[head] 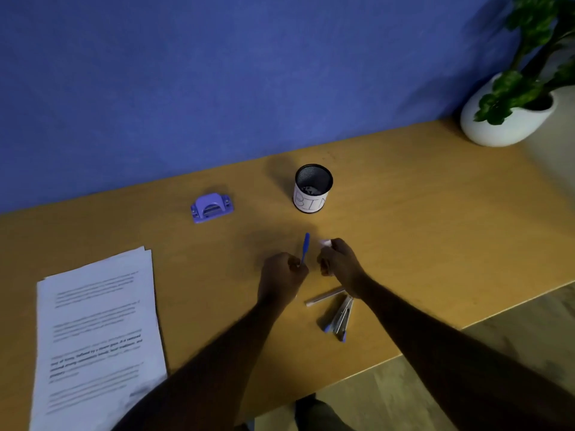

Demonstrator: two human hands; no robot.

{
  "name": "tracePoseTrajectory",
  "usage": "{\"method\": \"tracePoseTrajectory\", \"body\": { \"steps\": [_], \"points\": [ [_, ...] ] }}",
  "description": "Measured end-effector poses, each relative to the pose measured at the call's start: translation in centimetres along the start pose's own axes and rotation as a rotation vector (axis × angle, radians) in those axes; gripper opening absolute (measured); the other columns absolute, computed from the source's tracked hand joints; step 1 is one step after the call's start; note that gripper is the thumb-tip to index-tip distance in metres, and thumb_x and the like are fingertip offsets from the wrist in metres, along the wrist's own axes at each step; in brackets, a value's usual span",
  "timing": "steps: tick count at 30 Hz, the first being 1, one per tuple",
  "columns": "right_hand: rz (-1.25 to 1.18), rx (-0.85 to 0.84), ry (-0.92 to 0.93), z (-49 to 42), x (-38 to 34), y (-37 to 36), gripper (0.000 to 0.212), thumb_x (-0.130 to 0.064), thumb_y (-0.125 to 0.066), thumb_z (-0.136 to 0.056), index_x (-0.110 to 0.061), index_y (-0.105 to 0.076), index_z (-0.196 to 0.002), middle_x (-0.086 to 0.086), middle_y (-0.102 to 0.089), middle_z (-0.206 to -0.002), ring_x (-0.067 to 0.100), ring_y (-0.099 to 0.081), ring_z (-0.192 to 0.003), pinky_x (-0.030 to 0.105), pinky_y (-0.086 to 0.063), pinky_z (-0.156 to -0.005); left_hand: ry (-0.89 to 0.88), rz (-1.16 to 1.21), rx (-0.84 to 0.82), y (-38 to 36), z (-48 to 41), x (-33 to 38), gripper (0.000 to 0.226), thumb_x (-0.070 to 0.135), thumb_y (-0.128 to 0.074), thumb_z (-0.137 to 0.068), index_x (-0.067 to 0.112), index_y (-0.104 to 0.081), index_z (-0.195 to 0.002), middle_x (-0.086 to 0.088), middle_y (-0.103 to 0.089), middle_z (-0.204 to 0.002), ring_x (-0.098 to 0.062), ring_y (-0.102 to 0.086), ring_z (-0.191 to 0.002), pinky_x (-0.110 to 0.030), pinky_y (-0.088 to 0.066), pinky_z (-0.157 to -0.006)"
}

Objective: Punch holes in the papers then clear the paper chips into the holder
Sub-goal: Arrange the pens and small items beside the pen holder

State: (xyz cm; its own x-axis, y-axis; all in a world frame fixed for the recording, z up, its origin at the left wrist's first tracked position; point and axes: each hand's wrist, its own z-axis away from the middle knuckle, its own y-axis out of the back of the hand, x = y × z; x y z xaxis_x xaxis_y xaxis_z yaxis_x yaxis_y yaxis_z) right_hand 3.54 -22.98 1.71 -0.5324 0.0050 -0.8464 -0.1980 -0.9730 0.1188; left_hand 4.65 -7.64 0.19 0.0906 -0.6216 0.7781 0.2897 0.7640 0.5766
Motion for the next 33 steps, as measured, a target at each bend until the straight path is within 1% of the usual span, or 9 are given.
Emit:
{"method": "tracePoseTrajectory", "body": {
  "steps": [1, 4, 7, 10, 13, 18, 22, 27, 33],
  "points": [
    [-0.051, 0.001, -0.035, -0.2, -0.2, -1.1, 0.012, -0.013, -0.054, -0.095, -0.006, -0.056, -0.085, 0.012, -0.055, -0.07, 0.018, -0.048, -0.052, 0.026, -0.038, -0.047, 0.003, 0.008, -0.003, 0.2, -0.2, 0.0, 0.017, 0.022, -0.072, -0.081, 0.007, -0.072, -0.088, -0.004, -0.074, -0.079, -0.006, -0.064, -0.063, -0.009, -0.046, -0.056],
    [-0.08, 0.026, -0.063, -1.2, -0.2, -3.6, 0.017, -0.014, -0.063, -0.091, -0.005, -0.063, -0.077, 0.014, -0.055, -0.065, 0.016, -0.046, -0.049, 0.025, -0.036, -0.047, -0.001, -0.004, 0.003, 0.5, -0.9, -0.4, 0.018, 0.026, -0.072, -0.083, 0.008, -0.072, -0.086, -0.001, -0.072, -0.078, -0.004, -0.061, -0.065, -0.009, -0.042, -0.057],
    [0.063, 0.071, -0.029, -2.4, -0.2, -5.1, 0.01, -0.011, -0.069, -0.085, -0.002, -0.067, -0.082, 0.011, -0.059, -0.069, 0.02, -0.052, -0.063, 0.032, -0.041, -0.057, 0.034, 0.039, 0.014, 1.1, -1.5, -0.7, 0.011, 0.024, -0.068, -0.085, 0.014, -0.068, -0.08, 0.005, -0.068, -0.073, -0.007, -0.066, -0.069, -0.017, -0.046, -0.059],
    [0.257, 0.127, 0.082, -4.3, -1.4, -6.5, 0.009, -0.018, -0.069, -0.082, -0.011, -0.066, -0.076, 0.004, -0.064, -0.071, 0.019, -0.057, -0.07, 0.032, -0.042, -0.063, -0.047, 0.021, 0.059, 2.6, -2.5, -1.0, 0.016, 0.02, -0.062, -0.088, 0.02, -0.066, -0.072, 0.006, -0.067, -0.068, -0.008, -0.065, -0.067, -0.021, -0.046, -0.06],
    [0.511, 0.145, 0.196, -6.6, -3.1, -8.2, 0.013, -0.025, -0.066, -0.084, -0.011, -0.065, -0.085, 0.009, -0.072, -0.085, 0.025, -0.065, -0.077, 0.031, -0.048, -0.067, -0.102, -0.076, 0.069, 4.9, -3.7, -2.6, 0.015, 0.023, -0.061, -0.09, 0.012, -0.072, -0.088, -0.004, -0.072, -0.085, -0.016, -0.066, -0.08, -0.032, -0.052, -0.073],
    [0.709, 0.122, 0.319, -10.1, -5.3, -11.6, 0.023, -0.025, -0.059, -0.088, -0.012, -0.07, -0.103, 0.01, -0.071, -0.106, 0.03, -0.065, -0.099, 0.036, -0.054, -0.081, -0.1, -0.247, 0.075, 7.8, -4.6, -5.8, 0.024, 0.036, -0.06, -0.092, 0.022, -0.065, -0.11, 0.006, -0.061, -0.107, -0.004, -0.057, -0.094, -0.02, -0.047, -0.078],
    [0.831, 0.167, 0.414, -12.5, -6.5, -13.8, 0.026, -0.029, -0.049, -0.095, -0.01, -0.067, -0.099, 0.014, -0.068, -0.105, 0.034, -0.062, -0.097, 0.033, -0.044, -0.071, -0.171, -0.392, 0.069, 9.0, -4.7, -7.1, 0.033, 0.04, -0.06, -0.09, 0.02, -0.063, -0.116, 0.002, -0.059, -0.115, -0.012, -0.055, -0.106, -0.033, -0.052, -0.089],
    [0.983, 0.203, 0.442, -14.2, -6.7, -14.8, 0.034, -0.029, -0.045, -0.098, -0.008, -0.057, -0.122, 0.016, -0.055, -0.123, 0.034, -0.052, -0.113, 0.044, -0.049, -0.09, -0.197, -0.527, 0.046, 9.2, -5.2, -8.0, 0.037, 0.044, -0.056, -0.09, 0.025, -0.056, -0.122, 0.001, -0.051, -0.13, -0.015, -0.047, -0.12, -0.036, -0.047, -0.098],
    [0.983, 0.217, 0.457, -14.5, -6.4, -15.0, 0.041, -0.031, -0.047, -0.098, -0.007, -0.048, -0.131, 0.017, -0.051, -0.129, 0.035, -0.049, -0.118, 0.047, -0.045, -0.097, -0.225, -0.575, 0.068, 8.9, -5.7, -8.0, 0.035, 0.044, -0.058, -0.089, 0.024, -0.058, -0.118, -0.004, -0.054, -0.128, -0.019, -0.05, -0.119, -0.036, -0.044, -0.094]
  ]
}}
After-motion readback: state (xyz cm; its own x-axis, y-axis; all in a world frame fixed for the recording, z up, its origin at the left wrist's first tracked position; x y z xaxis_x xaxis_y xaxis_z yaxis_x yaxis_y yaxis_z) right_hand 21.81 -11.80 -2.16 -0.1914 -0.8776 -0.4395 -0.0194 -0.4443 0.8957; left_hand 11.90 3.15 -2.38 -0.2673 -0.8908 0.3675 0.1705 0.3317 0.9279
